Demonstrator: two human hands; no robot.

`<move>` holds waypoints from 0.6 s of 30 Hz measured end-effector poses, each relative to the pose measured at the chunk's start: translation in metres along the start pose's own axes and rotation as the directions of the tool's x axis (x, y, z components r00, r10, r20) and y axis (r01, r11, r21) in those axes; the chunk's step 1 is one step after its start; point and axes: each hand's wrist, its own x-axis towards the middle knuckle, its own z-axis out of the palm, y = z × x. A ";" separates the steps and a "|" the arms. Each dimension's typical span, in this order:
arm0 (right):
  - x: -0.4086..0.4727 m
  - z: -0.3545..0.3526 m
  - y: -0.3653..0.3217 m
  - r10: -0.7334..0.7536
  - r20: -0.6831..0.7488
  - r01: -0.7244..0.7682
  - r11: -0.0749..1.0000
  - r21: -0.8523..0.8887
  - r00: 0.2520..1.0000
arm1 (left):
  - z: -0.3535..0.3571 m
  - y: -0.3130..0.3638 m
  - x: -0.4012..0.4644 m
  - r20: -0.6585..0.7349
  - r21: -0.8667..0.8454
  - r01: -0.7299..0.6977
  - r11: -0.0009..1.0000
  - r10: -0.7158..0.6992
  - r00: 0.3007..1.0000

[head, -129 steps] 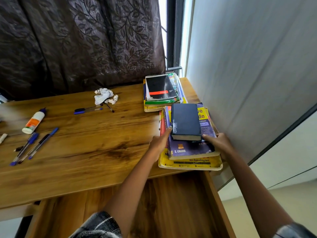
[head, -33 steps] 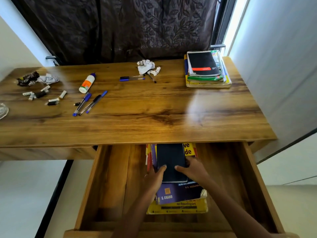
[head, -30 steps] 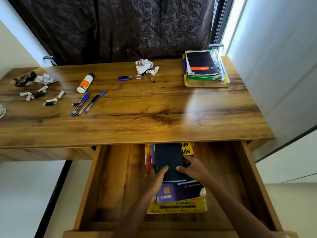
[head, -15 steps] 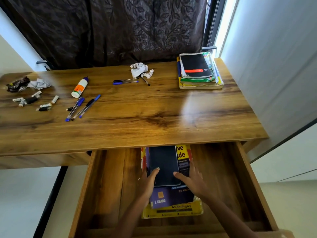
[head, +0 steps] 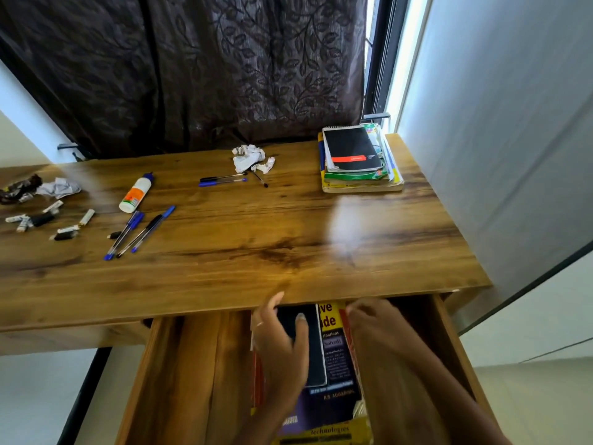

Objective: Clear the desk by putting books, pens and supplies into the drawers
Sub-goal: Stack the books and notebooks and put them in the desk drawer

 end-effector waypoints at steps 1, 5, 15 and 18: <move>0.005 -0.012 -0.005 -0.024 -0.044 0.026 0.999 0.035 0.999 | 0.007 0.007 0.010 0.022 -0.031 -0.027 0.999 0.028 0.999; 0.046 -0.060 -0.014 -0.063 -0.289 0.112 0.982 0.155 0.955 | 0.046 0.024 0.055 0.178 -0.080 -0.081 0.993 0.095 0.979; 0.230 -0.164 0.041 0.305 -0.564 -0.007 0.884 0.468 0.767 | 0.160 0.047 0.207 0.355 -0.032 0.294 0.955 -0.264 0.897; 0.277 -0.181 0.058 0.392 -0.489 0.001 0.779 0.627 0.779 | 0.180 0.053 0.246 0.389 -0.063 0.393 0.917 -0.341 0.856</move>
